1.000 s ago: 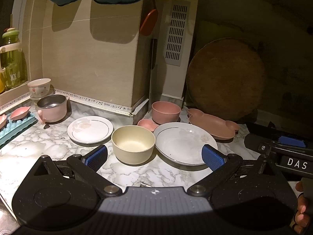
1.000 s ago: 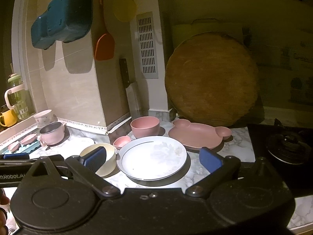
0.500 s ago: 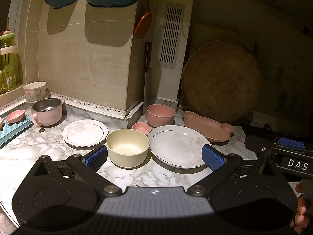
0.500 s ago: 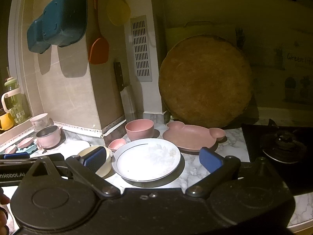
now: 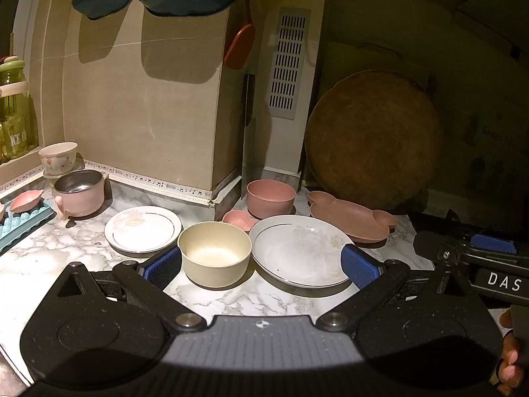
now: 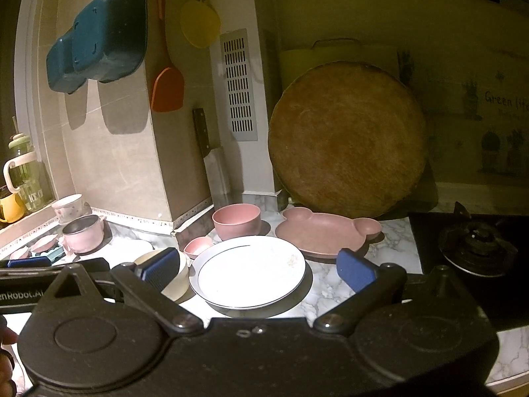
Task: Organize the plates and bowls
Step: 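Move both tools toward the large white gold-rimmed plate, then close both grippers on the rim of the large white plate, then carry the plate toward the stove and set it down, opening both grippers, then move both tools to the small white floral plate beside the pink pot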
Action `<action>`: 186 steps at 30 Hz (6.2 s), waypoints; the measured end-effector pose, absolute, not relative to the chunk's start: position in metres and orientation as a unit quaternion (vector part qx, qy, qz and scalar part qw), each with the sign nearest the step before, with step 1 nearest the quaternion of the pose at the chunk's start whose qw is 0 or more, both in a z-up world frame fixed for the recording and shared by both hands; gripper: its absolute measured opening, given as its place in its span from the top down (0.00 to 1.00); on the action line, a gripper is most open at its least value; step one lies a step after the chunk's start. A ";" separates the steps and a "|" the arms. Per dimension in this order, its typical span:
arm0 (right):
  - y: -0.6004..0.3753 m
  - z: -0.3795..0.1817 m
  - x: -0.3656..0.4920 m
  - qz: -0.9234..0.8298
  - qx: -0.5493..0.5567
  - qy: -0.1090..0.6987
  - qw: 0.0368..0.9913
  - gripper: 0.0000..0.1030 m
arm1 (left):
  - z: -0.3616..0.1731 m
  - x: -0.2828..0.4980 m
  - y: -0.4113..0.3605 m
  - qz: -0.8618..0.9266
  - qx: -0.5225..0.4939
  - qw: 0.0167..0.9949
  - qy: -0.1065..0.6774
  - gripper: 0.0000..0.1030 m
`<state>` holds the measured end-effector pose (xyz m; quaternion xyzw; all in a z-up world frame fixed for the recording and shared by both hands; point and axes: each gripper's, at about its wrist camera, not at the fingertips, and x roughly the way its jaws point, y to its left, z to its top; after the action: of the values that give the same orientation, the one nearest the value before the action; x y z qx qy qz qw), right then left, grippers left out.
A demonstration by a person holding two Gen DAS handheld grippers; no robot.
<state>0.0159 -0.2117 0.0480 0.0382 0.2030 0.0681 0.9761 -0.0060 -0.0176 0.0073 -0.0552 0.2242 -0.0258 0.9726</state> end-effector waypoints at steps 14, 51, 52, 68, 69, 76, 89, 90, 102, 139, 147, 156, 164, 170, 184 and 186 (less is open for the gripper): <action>-0.213 0.042 0.039 0.071 0.035 0.220 0.972 0.01 | -0.005 0.025 -0.019 -0.007 -0.060 0.969 0.240 0.00; -0.255 -0.067 0.269 0.094 0.108 0.481 0.865 0.43 | -0.104 0.181 -0.033 0.005 -0.193 0.875 0.444 0.15; -0.255 -0.069 0.271 0.094 0.109 0.484 0.863 0.46 | -0.105 0.182 -0.033 0.005 -0.195 0.874 0.445 0.23; -0.253 -0.076 0.313 0.111 0.091 0.517 0.844 0.81 | -0.119 0.201 -0.025 0.032 -0.228 0.859 0.458 0.64; -0.252 -0.077 0.315 0.113 0.090 0.519 0.842 0.82 | -0.119 0.202 -0.025 0.032 -0.228 0.859 0.458 0.64; -0.246 -0.076 0.318 0.125 0.072 0.520 0.842 0.85 | -0.120 0.203 -0.024 0.030 -0.231 0.859 0.455 0.83; -0.258 -0.069 0.300 0.134 0.074 0.524 0.838 0.90 | -0.112 0.195 -0.034 0.004 -0.191 0.868 0.458 0.86; -0.260 -0.068 0.295 0.133 0.075 0.522 0.839 0.91 | -0.111 0.192 -0.036 -0.001 -0.187 0.869 0.458 0.86; -0.300 -0.044 0.232 0.097 0.103 0.512 0.847 0.92 | -0.101 0.169 -0.076 -0.075 -0.137 0.871 0.465 0.86; -0.402 -0.045 0.145 -0.023 0.161 0.493 0.854 0.81 | -0.109 0.156 -0.167 -0.188 -0.035 0.850 0.492 0.86; -0.393 -0.026 0.138 -0.021 0.138 0.473 0.870 0.74 | -0.097 0.146 -0.157 -0.184 -0.036 0.859 0.477 0.85; -0.368 0.000 0.127 0.005 0.122 0.444 0.888 0.65 | -0.078 0.128 -0.136 -0.167 -0.043 0.875 0.452 0.75; -0.332 0.021 0.118 0.053 0.102 0.422 0.899 0.52 | -0.053 0.106 -0.108 -0.147 -0.055 0.895 0.417 0.67; -0.297 0.041 0.109 0.090 0.075 0.395 0.911 0.36 | -0.030 0.085 -0.085 -0.123 -0.059 0.917 0.375 0.38; -0.210 0.085 0.106 0.159 0.001 0.346 0.925 0.06 | 0.011 0.050 -0.019 -0.061 -0.072 0.947 0.308 0.28; -0.196 0.089 0.106 0.175 -0.007 0.337 0.925 0.03 | 0.015 0.046 -0.009 -0.044 -0.073 0.950 0.299 0.22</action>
<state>0.1065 -0.1965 0.0894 -0.0066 0.3367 0.1751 0.9252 0.0456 -0.0092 0.0152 -0.0726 0.2995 -0.0444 0.9503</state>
